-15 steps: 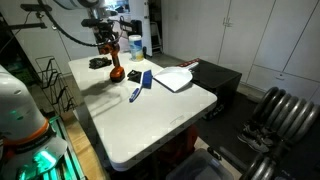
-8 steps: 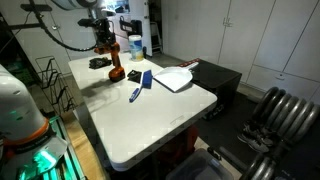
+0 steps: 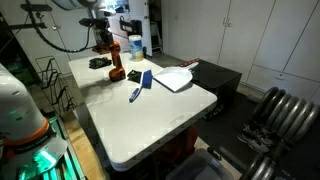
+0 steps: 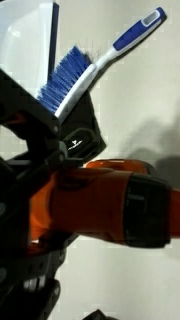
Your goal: Rotate the hand drilling machine clockwise and press the trigger switch
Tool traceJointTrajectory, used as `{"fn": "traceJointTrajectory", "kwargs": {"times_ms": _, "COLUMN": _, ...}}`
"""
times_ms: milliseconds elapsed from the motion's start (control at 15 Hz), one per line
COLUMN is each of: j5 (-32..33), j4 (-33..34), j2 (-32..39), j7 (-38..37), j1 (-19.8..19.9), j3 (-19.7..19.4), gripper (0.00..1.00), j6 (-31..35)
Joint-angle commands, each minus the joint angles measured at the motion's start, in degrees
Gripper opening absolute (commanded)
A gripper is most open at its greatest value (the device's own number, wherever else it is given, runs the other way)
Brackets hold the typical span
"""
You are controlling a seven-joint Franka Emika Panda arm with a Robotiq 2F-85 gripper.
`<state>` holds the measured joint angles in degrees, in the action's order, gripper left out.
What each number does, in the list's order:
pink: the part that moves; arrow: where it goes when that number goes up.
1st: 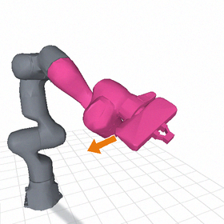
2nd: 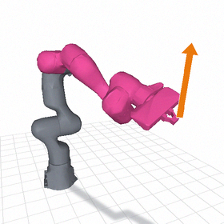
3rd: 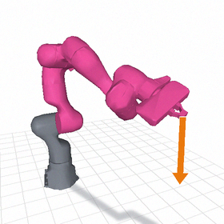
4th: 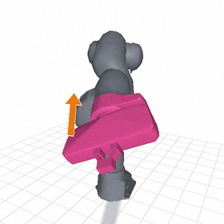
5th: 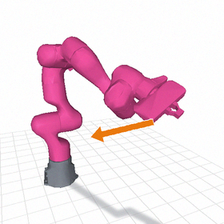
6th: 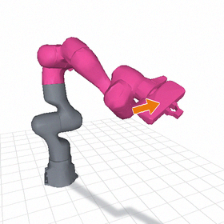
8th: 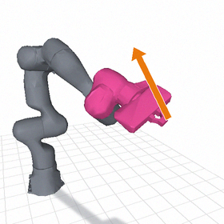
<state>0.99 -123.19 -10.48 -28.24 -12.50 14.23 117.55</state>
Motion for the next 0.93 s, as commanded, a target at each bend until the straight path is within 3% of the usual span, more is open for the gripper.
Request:
{"fn": "traceJointTrajectory", "kwargs": {"times_ms": 0, "j5": -1.7, "j4": 1.9, "j2": 1.3, "j7": -5.1, "j1": 0.8, "j3": 0.8, "gripper": 0.33, "j6": -0.7}}
{"fn": "traceJointTrajectory", "kwargs": {"times_ms": 133, "j5": -1.5, "j4": 1.7, "j2": 1.2, "j7": -6.2, "j1": 0.8, "j3": 0.7, "gripper": 0.33, "j6": -0.3}}
{"fn": "traceJointTrajectory", "kwargs": {"times_ms": 200, "j5": -0.5, "j4": 0.6, "j2": 0.4, "j7": -4.4, "j1": 0.8, "j3": 0.6, "gripper": 0.58, "j6": -0.2}}
{"fn": "traceJointTrajectory", "kwargs": {"times_ms": 533, "j5": -0.5, "j4": 0.6, "j2": 0.5, "j7": -5.1, "j1": 0.8, "j3": 0.6, "gripper": 0.58, "j6": -0.2}}
{"fn": "traceJointTrajectory", "kwargs": {"times_ms": 600, "j5": -0.7, "j4": 0.9, "j2": 0.5, "j7": -7.9, "j1": 1.0, "j3": 0.7, "gripper": 0.33, "j6": 0.3}}
{"fn": "traceJointTrajectory", "kwargs": {"times_ms": 867, "j5": -0.9, "j4": 2.1, "j2": 0.8, "j7": -21.7, "j1": 1.8, "j3": 1.1, "gripper": 0.33, "j6": -1.2}}
